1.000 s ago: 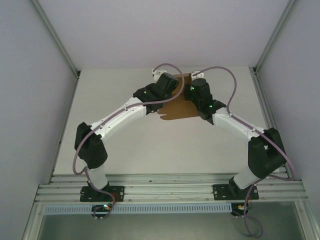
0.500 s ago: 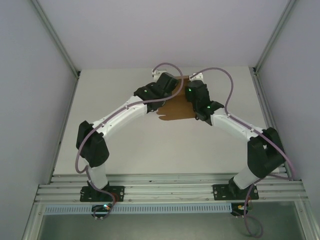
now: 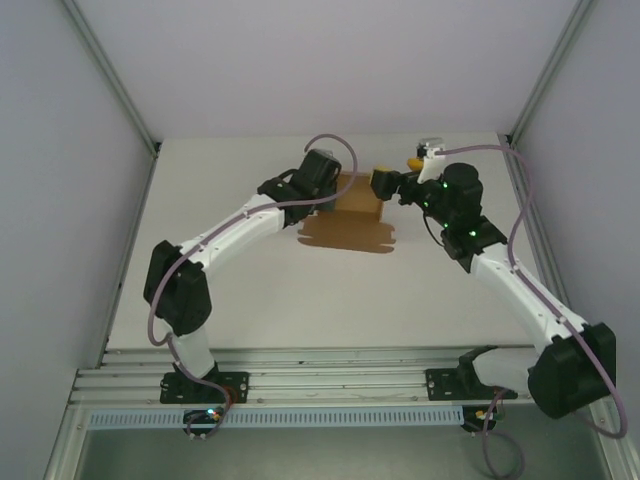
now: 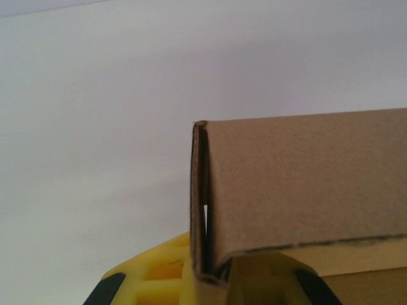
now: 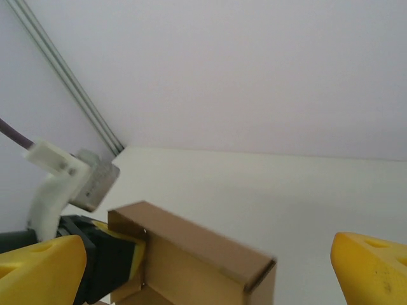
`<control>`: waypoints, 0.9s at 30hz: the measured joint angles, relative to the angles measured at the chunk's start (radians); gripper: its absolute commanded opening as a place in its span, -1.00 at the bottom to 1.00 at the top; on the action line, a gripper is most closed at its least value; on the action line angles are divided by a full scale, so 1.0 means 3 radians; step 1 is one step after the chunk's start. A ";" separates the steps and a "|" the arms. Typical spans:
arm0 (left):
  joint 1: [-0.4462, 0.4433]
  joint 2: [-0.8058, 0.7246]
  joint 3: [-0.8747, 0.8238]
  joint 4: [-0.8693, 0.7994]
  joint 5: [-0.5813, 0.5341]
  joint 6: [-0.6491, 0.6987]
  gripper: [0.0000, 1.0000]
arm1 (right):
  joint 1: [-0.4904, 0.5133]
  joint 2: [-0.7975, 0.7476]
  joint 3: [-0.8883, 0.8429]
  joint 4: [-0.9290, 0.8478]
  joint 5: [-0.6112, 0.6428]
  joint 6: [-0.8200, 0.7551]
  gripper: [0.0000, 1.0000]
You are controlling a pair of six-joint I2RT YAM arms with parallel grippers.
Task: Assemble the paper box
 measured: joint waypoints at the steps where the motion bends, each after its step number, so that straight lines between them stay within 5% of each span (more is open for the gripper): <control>1: 0.0065 -0.0025 -0.0017 -0.0014 0.0221 0.0219 -1.00 | -0.0037 -0.0081 0.0000 -0.0102 0.0011 0.0017 0.99; 6: 0.0258 -0.0022 0.0125 -0.0535 0.1077 0.1663 -1.00 | -0.0217 -0.0488 -0.0023 -0.0818 0.0189 0.0089 0.99; 12: -0.0056 0.0444 0.0607 -0.1326 0.0772 0.3059 -1.00 | -0.0403 -0.0966 -0.0251 -0.1541 0.0451 0.0093 0.99; 23: -0.0153 0.1841 0.1949 -0.2054 0.0562 0.3875 -1.00 | -0.0579 -0.1063 -0.0599 -0.1910 0.0512 0.0095 0.99; 27: -0.0196 0.2160 0.2201 -0.2209 0.0497 0.3901 -0.65 | -0.0665 -0.0998 -0.0661 -0.1916 0.0498 0.0099 0.99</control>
